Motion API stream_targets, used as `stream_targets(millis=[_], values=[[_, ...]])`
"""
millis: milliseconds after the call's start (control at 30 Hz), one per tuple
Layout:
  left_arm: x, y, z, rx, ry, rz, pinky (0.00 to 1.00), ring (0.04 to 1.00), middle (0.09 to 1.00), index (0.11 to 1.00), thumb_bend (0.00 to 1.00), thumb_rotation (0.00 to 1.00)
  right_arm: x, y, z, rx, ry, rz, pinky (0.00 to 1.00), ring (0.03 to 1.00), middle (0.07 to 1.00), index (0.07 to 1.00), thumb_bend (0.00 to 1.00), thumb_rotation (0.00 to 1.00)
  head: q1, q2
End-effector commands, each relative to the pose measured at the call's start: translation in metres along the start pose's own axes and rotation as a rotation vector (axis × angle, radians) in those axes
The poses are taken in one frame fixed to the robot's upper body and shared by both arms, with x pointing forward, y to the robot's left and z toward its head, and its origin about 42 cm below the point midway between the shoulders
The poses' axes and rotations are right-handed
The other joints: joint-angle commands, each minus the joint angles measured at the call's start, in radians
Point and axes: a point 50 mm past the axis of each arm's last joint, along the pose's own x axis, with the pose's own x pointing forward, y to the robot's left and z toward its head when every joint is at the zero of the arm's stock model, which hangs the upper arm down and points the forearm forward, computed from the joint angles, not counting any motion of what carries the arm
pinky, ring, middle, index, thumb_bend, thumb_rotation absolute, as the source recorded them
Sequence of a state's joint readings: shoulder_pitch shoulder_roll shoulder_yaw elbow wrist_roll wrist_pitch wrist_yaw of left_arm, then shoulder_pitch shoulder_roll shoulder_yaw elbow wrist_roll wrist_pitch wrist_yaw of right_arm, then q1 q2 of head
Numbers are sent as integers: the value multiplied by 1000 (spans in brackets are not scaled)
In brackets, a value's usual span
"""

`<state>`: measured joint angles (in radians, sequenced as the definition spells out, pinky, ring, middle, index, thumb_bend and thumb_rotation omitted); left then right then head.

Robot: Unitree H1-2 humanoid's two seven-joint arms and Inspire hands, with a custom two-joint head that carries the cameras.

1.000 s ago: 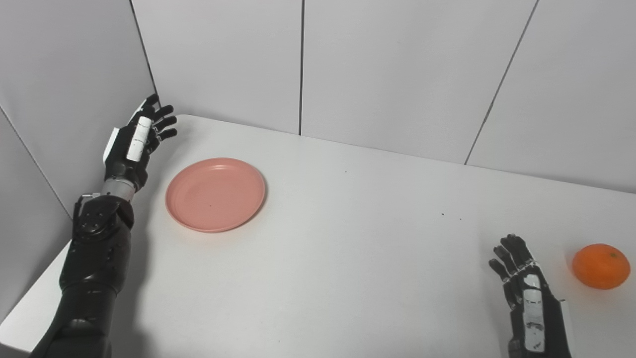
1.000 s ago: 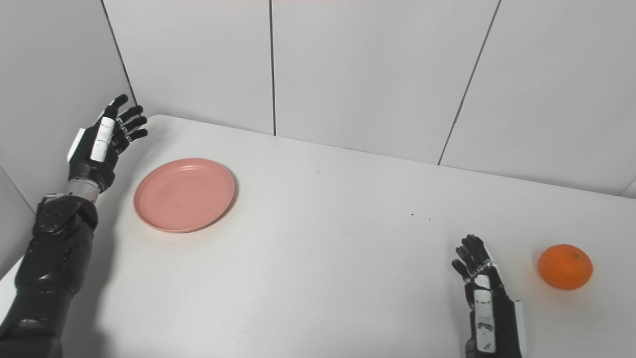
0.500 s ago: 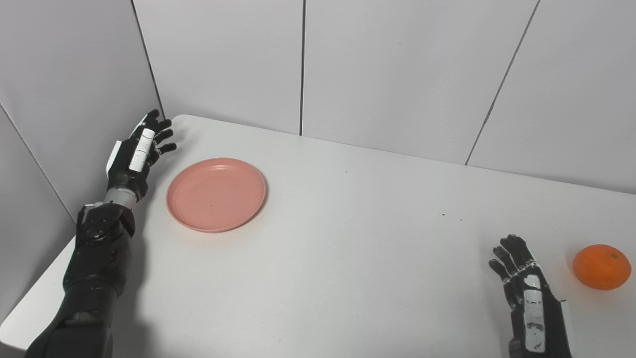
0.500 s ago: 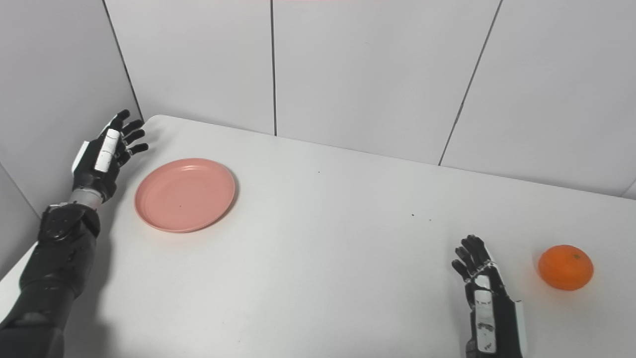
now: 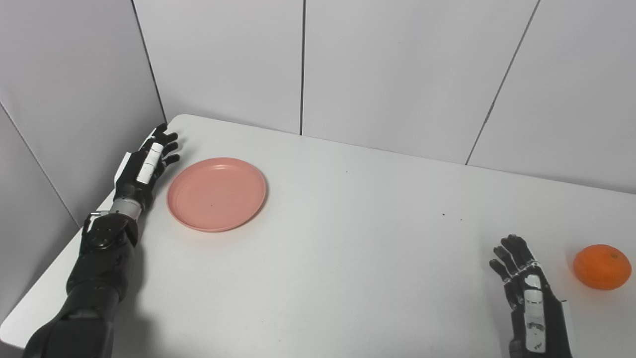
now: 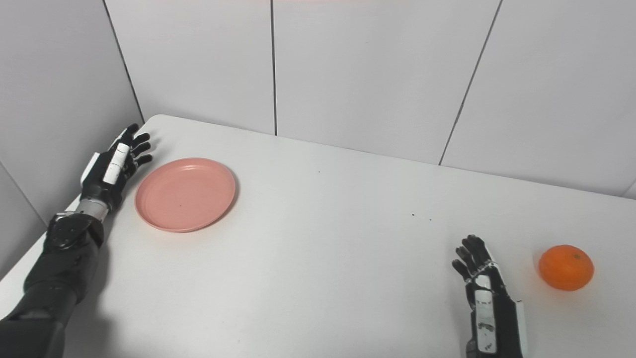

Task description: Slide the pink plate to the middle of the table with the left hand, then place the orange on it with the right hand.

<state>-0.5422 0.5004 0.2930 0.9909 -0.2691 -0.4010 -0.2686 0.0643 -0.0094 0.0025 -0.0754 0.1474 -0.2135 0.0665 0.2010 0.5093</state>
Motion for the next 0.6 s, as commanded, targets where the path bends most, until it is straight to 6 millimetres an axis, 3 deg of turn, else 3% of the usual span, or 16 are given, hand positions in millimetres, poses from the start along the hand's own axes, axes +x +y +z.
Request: stream_targets(millis=[0,333,567], values=[[8,9,10,0,-43,1,878,919,921,944,928,814,-26,-4,-28,17,117,-26,866,879,886,856,757,878,-2,3],[2,-3,3,-46,-11,-62,853,906,919,929,868,813,-26,-3,-28,6,114,-20,843,869,879,853,769,881,-6,7],[-4,-18,6,-74,6,-134,814,898,901,924,951,797,-25,-1,-27,8,117,-28,833,859,870,843,767,878,-10,10]])
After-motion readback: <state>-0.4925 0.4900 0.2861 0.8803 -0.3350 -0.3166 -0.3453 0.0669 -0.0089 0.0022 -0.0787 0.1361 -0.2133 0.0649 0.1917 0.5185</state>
